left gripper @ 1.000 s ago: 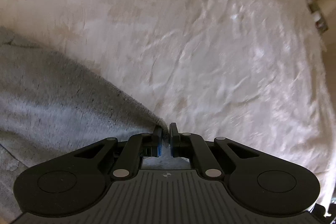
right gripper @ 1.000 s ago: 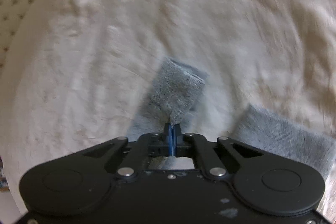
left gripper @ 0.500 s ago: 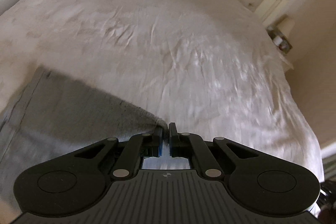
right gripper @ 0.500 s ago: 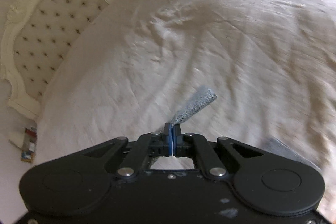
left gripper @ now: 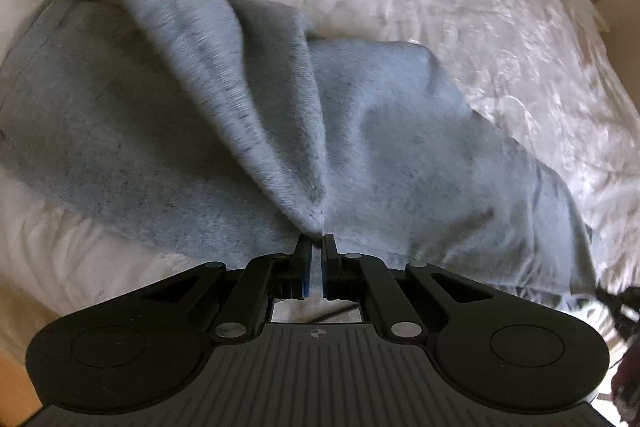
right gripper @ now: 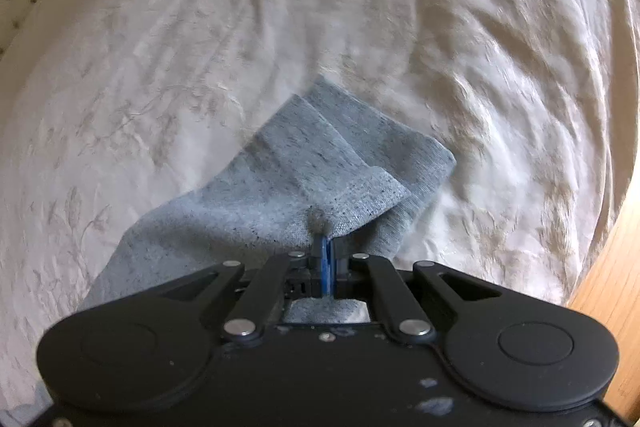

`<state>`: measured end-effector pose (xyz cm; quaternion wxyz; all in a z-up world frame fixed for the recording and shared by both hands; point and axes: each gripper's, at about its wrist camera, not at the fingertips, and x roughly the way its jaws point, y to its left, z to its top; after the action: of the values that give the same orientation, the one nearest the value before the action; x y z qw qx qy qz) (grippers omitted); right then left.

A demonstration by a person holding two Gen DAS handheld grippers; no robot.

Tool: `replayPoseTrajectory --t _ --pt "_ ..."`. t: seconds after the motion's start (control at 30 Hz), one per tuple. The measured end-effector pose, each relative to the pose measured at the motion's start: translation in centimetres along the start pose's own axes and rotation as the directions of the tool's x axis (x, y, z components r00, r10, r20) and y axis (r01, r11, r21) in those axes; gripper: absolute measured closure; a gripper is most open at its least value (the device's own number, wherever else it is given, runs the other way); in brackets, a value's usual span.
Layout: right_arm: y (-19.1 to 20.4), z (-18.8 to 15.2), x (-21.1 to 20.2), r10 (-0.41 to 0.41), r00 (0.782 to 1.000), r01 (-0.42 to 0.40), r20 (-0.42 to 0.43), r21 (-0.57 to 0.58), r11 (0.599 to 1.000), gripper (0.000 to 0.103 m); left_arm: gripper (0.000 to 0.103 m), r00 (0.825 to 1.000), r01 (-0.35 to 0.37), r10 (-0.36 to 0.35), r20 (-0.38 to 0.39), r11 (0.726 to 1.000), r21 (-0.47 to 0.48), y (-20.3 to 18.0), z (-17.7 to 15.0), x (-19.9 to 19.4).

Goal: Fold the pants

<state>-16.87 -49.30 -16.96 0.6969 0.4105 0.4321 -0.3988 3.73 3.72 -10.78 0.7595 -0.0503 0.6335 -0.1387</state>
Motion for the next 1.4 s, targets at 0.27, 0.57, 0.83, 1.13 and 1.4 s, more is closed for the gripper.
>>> replayPoseTrajectory --t 0.27,0.57,0.83,1.13,1.4 --pt "1.3 -0.4 -5.2 0.025 0.987 -0.001 0.157 -0.151 0.989 0.101 0.098 0.999 0.021 -0.023 0.025 0.996 0.084 -1.1 -0.9 -1.2" --pt "0.3 -0.9 0.2 -0.084 0.996 0.086 0.023 -0.146 0.985 0.101 0.098 1.0 0.018 -0.016 -0.025 0.995 0.102 -0.3 -2.5 -0.8" --pt "-0.7 0.7 -1.7 -0.138 0.985 0.155 0.105 -0.174 0.973 0.102 0.098 0.998 0.024 -0.019 -0.058 0.996 0.088 -0.3 -3.9 -0.3" --pt "-1.9 0.5 -2.4 -0.138 0.988 0.148 0.07 -0.164 0.975 0.083 0.098 0.999 0.023 -0.029 0.024 0.972 0.234 -3.7 -3.7 -2.5" --pt "0.5 -1.8 -6.2 0.063 0.996 -0.044 0.059 -0.274 0.961 0.083 0.098 0.994 -0.093 0.08 0.068 0.972 0.217 -4.3 -1.6 0.7"
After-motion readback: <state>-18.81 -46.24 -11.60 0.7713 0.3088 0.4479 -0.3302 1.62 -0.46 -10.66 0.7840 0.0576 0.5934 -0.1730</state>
